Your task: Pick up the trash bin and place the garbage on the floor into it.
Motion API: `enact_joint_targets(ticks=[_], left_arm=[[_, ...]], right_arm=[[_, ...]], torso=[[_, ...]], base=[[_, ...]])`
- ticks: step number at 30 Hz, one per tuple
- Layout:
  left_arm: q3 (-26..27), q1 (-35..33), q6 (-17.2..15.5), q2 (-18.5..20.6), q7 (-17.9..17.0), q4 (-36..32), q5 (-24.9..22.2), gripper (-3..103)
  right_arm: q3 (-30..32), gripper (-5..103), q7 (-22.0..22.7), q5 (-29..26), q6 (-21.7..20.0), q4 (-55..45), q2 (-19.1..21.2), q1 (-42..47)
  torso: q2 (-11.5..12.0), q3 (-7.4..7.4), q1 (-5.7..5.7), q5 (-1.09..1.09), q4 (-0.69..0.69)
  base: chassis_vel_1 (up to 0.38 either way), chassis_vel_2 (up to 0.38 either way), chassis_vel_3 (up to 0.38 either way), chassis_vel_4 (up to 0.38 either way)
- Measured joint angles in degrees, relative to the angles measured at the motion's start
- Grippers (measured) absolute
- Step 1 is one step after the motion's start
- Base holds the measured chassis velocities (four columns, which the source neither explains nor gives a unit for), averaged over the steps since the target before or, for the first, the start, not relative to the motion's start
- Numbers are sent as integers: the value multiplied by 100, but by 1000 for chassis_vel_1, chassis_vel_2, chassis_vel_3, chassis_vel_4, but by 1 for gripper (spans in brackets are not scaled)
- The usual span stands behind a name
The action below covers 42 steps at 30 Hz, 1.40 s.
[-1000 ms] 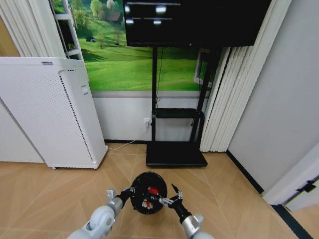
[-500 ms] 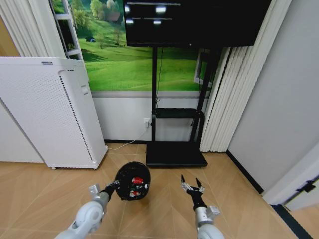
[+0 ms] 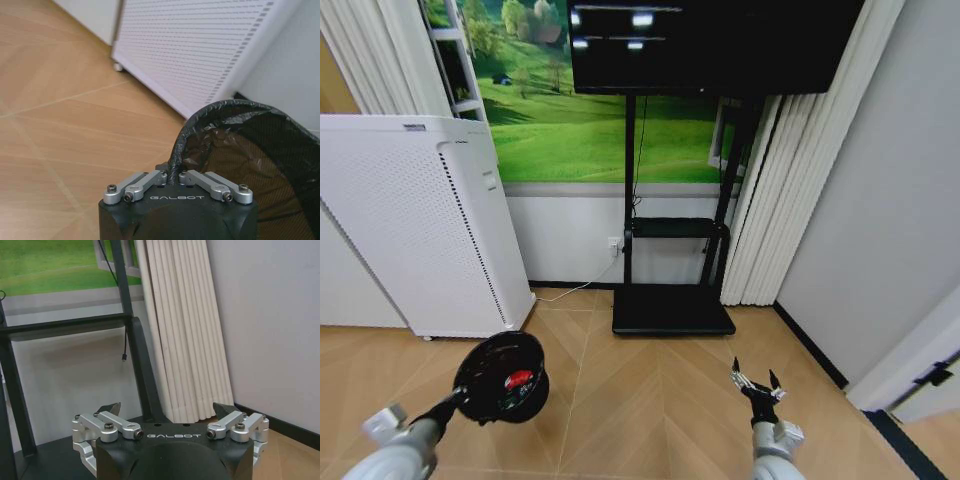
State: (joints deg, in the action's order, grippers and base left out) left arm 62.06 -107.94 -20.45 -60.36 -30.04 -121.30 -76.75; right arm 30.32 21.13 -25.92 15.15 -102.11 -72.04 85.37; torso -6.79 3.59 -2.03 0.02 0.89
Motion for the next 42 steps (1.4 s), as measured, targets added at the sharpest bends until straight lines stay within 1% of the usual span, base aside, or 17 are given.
enact_joint_targets(ticks=[1, 2, 4, 8, 12, 18, 19, 20, 22, 23, 25, 26, 29, 31, 33, 36, 42], left_arm=[[195, -179, -8, -64, -14, 0, -32, 4], [195, -179, -8, -64, -14, 0, -32, 4], [485, -425, -17, -181, -3, 32, -121, 4], [702, -575, -15, -288, 80, 168, -123, 4], [753, -555, -20, -310, 88, 334, -99, 4], [752, -392, -20, -236, 220, 729, 29, 4], [733, -316, -8, -162, 376, 961, 123, 4], [733, -316, -8, -162, 376, 961, 123, 4], [683, -180, 10, -47, 535, 1300, 276, 4], [683, -180, 10, -47, 535, 1300, 276, 4], [590, 18, -8, 45, 620, 1676, 331, 4], [590, 18, -8, 45, 620, 1676, 331, 4], [455, 243, -23, 118, 652, 1993, 377, 4], [316, 482, -33, 185, 686, 2250, 426, 4], [274, 563, -39, 208, 688, 2323, 440, 4], [125, 888, -76, 291, 692, 2561, 495, 4], [25, 1030, -107, 308, 685, 2684, 527, 4]], right_arm=[[-5, 100, 11, 0, -6, 9, -10, -22], [-5, 100, 11, 0, -6, 9, -10, -22], [-71, 100, 29, 2, -13, 37, -14, -91], [-178, 100, 51, 1, -35, 52, -12, -153], [-211, 100, 55, 2, -37, 66, -16, -149], [-131, 100, 57, 1, -23, 93, -24, -76], [-78, 100, 56, -3, -6, 129, -16, -42], [-78, 100, 56, -3, -6, 129, -16, -42], [-19, 100, 55, -12, 10, 162, 3, -7], [-19, 100, 55, -12, 10, 162, 3, -7], [8, 100, 72, -19, 12, 178, 5, 5], [8, 100, 72, -19, 12, 178, 5, 5], [9, 100, 118, -18, 7, 179, 5, 5], [8, 100, 152, -17, -5, 179, 9, 7], [8, 100, 160, -16, -8, 179, 16, 7], [35, 100, 182, -18, -16, 185, 51, 17], [82, 100, 193, -37, -21, 202, 77, 22]], torso=[[0, 0, 0, -3, 2], [0, 0, 0, -3, 2], [0, 0, 0, -1, 2], [0, 0, 0, -3, 3], [0, 0, 0, -2, 5], [0, 0, -1, -2, 5], [0, 1, -1, -2, 5], [0, 1, -1, -2, 5], [0, 1, -1, -1, 5], [0, 1, -1, -1, 5], [1, 1, -1, -3, 4], [1, 1, -1, -3, 4], [2, 1, -1, -2, 4], [2, 1, -1, -3, 4], [2, 1, -1, -2, 4], [2, 1, -1, -1, 5], [2, 1, -1, -2, 6]], base=[[0, 0, 0, 0], [0, 0, 0, 0], [0, 0, 0, 0], [0, 0, 0, 0], [0, 0, 0, 0], [0, 0, 0, 0], [0, 0, 0, 0], [0, 0, 0, 0], [0, 0, 0, 0], [0, 0, 0, 0], [0, 0, 0, 0], [0, 0, 0, 0], [0, 0, 0, 0], [0, 0, 0, 0], [0, 0, 0, 0], [0, 0, 0, 0], [0, 0, 0, 0]])
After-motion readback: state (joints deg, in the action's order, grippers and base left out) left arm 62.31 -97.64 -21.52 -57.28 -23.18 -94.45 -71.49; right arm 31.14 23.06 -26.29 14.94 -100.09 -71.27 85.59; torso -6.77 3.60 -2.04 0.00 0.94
